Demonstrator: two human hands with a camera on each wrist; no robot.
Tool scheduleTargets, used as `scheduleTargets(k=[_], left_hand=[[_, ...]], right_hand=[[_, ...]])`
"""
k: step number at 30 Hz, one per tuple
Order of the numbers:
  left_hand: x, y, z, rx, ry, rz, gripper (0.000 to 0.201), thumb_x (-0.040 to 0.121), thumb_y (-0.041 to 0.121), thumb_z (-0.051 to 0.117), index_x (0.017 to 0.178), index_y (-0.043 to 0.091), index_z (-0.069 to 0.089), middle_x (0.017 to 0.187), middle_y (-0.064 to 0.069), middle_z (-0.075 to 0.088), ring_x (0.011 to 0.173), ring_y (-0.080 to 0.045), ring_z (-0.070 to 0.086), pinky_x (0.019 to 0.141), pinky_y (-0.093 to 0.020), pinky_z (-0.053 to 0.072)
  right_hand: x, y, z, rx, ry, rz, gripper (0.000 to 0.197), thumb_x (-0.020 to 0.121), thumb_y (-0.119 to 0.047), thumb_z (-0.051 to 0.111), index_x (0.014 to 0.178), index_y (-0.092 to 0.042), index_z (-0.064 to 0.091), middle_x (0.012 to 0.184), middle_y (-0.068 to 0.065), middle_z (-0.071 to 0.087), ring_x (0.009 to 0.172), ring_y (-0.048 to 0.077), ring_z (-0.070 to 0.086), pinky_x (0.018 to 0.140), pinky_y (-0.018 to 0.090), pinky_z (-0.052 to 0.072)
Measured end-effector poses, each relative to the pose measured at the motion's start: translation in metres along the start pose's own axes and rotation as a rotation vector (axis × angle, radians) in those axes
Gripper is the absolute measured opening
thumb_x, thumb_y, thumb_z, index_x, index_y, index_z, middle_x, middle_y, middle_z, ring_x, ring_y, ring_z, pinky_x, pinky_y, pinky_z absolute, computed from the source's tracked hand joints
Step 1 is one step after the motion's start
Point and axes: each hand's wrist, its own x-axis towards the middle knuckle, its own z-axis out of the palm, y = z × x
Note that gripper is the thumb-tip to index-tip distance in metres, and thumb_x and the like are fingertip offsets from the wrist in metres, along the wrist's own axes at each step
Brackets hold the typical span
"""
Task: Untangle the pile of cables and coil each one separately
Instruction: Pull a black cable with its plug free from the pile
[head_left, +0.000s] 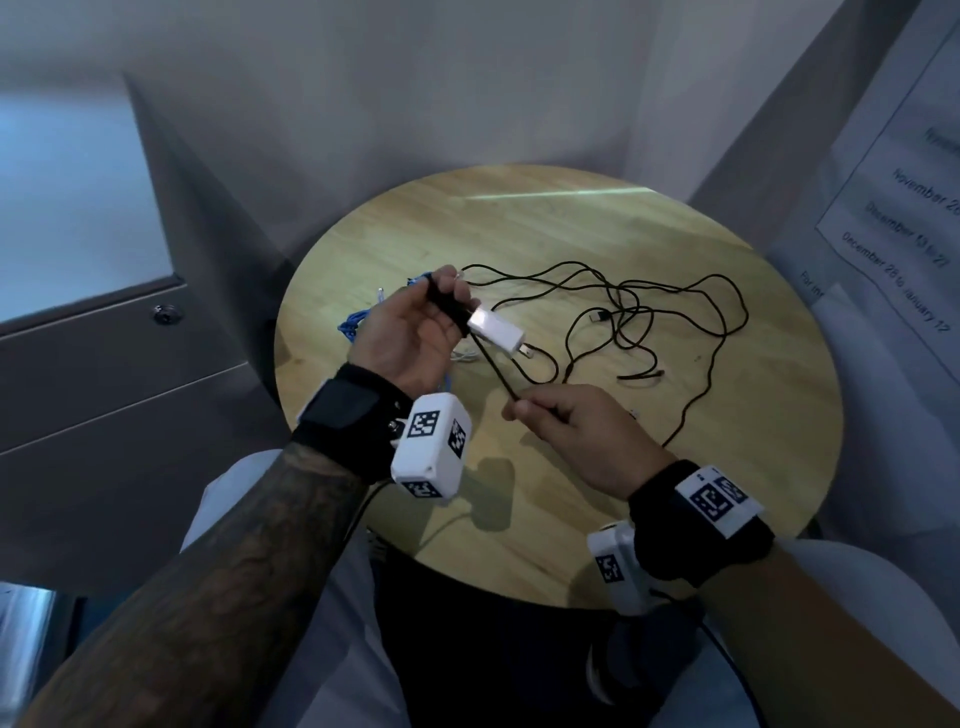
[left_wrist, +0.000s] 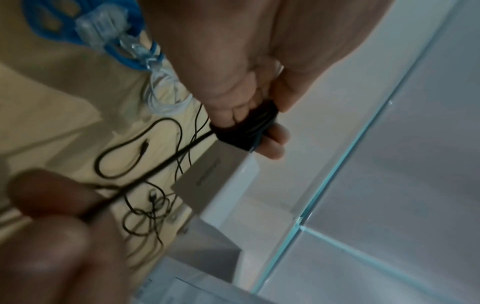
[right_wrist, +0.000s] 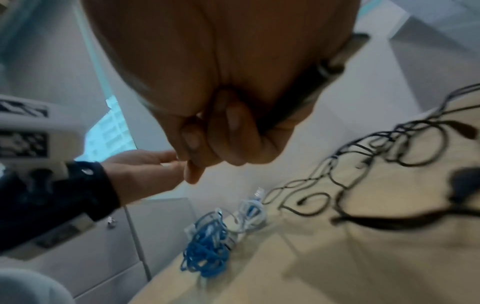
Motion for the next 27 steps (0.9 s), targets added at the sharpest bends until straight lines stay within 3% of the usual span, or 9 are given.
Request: scheduleTargets(k=[3,6,9,11,14,17,20,24,27], left_hand=[[0.001,-0.010,-0.002,0.183,0.064,0.081,0.029,0.105,0.013,0.031,0.100,0.001,0.057,0.081,-0.006,0.058,0.078,-0.020,0.063,0.083,-0.032,0.053],[-0.001,-0.026,-0.001,0.629,0.055,0.221,0.024,0.104,0.008,0.038,0.100,-0.001,0.061,0.082,-0.010,0.061,0.077,-0.022,0.064,0.078,-0.033,0.055],[-0.010,-0.042,0.002,1.127,-0.135,0.200,0.024,0.102,0.011,0.044,0.093,0.003,0.065,0.080,-0.006,0.066,0.073,-0.012,0.063,0.075,-0.030,0.052],[-0.021,-0.052,0.008,1.209,-0.286,0.081,0.030,0.100,0.018,0.042,0.087,0.001,0.063,0.075,-0.011,0.064,0.068,-0.015,0.060,0.070,-0.031,0.048],[-0.033,-0.060,0.016,1.197,-0.389,-0.024,0.031,0.100,0.022,0.041,0.086,0.003,0.060,0.067,-0.012,0.057,0.064,-0.022,0.055,0.064,-0.033,0.043],[-0.034,-0.057,0.018,1.044,-0.313,-0.093,0.033,0.106,0.018,0.038,0.085,0.002,0.057,0.060,-0.004,0.043,0.056,-0.019,0.045,0.058,-0.028,0.039],[-0.030,-0.049,0.019,0.773,-0.237,-0.181,0.035,0.105,0.023,0.038,0.077,0.007,0.052,0.057,-0.001,0.033,0.050,-0.016,0.036,0.059,-0.028,0.040],[-0.028,-0.039,0.020,0.520,-0.236,-0.343,0.039,0.102,0.032,0.038,0.068,0.016,0.047,0.055,0.003,0.028,0.048,-0.012,0.029,0.062,-0.030,0.038],[-0.029,-0.032,0.017,0.414,-0.303,-0.437,0.035,0.101,0.033,0.040,0.072,0.015,0.049,0.058,0.003,0.031,0.048,-0.011,0.033,0.066,-0.031,0.038]], right_hand=[[-0.003,-0.009,-0.001,-0.129,0.007,-0.109,0.029,0.102,-0.037,0.052,0.094,-0.016,0.071,0.078,0.008,0.068,0.073,0.022,0.062,0.069,0.041,0.052],[-0.010,-0.013,-0.007,-0.212,0.055,-0.179,0.021,0.101,-0.033,0.055,0.089,-0.018,0.064,0.064,0.000,0.058,0.059,0.014,0.052,0.060,0.040,0.046],[-0.011,-0.015,-0.020,-0.194,0.222,-0.237,0.012,0.099,-0.032,0.053,0.096,-0.027,0.064,0.074,-0.013,0.061,0.068,0.007,0.056,0.061,0.032,0.045],[-0.008,-0.012,-0.031,-0.264,0.332,-0.263,0.014,0.101,-0.030,0.052,0.095,-0.028,0.065,0.084,-0.013,0.063,0.076,0.008,0.057,0.066,0.032,0.045],[-0.001,-0.002,-0.043,-0.426,0.431,-0.263,0.015,0.102,-0.028,0.052,0.097,-0.025,0.066,0.087,-0.009,0.065,0.079,0.014,0.058,0.073,0.040,0.047],[0.005,0.013,-0.046,-0.487,0.426,-0.200,0.020,0.101,-0.031,0.049,0.104,-0.027,0.069,0.091,-0.007,0.070,0.083,0.020,0.063,0.080,0.045,0.048],[0.002,0.012,-0.038,-0.166,0.271,-0.066,0.023,0.105,-0.029,0.046,0.106,-0.022,0.068,0.094,-0.001,0.070,0.089,0.021,0.064,0.083,0.042,0.051],[-0.007,-0.013,-0.021,0.304,0.062,0.007,0.017,0.103,-0.018,0.053,0.108,-0.016,0.069,0.089,-0.012,0.073,0.084,0.001,0.065,0.076,0.012,0.046],[-0.005,-0.010,-0.018,0.344,0.094,-0.008,0.015,0.100,-0.018,0.061,0.098,-0.005,0.068,0.081,0.001,0.066,0.076,0.007,0.060,0.075,0.023,0.046]])
